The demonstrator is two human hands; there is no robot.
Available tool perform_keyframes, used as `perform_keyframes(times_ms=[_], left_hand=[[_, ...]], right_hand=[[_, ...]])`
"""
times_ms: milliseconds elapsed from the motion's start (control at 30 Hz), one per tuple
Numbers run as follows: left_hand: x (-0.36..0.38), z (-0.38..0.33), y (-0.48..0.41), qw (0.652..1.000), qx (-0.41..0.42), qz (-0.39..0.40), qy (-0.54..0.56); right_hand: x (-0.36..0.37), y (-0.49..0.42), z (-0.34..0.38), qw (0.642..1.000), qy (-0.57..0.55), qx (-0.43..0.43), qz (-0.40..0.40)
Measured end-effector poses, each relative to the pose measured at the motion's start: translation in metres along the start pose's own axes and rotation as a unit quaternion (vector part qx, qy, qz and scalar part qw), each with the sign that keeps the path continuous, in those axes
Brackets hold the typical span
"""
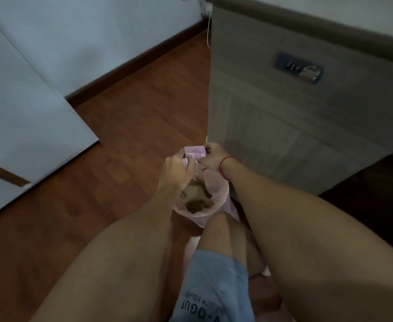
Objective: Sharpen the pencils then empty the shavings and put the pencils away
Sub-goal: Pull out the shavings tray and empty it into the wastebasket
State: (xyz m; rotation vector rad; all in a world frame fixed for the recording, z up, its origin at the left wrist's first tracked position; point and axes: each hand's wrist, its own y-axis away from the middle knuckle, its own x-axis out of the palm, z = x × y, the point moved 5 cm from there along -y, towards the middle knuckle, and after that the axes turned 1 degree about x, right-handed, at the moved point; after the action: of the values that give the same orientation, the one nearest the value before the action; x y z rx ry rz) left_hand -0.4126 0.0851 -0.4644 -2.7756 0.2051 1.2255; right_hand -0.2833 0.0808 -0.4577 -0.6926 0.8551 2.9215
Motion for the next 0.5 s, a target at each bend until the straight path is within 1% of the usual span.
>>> perform_keyframes(times_ms=[167,400,500], left_hand=[[0.032,0.024,-0.007,0.997,-0.054,0.048,0.002],[0.056,0.049,-0.008,0.988,-0.119,0.094,-0.006],[0.059,0.056,-0.013,0.984,-0.141,0.111,0.000]], right_hand=[[0.013,-0.029,-0.035,0.999,0.012,0.039,0.023],[0.035,-0.046,-0.062,0.991,-0.060,0.112,0.035],[0.042,-0.048,-0.065,0.988,-0.070,0.132,0.043]])
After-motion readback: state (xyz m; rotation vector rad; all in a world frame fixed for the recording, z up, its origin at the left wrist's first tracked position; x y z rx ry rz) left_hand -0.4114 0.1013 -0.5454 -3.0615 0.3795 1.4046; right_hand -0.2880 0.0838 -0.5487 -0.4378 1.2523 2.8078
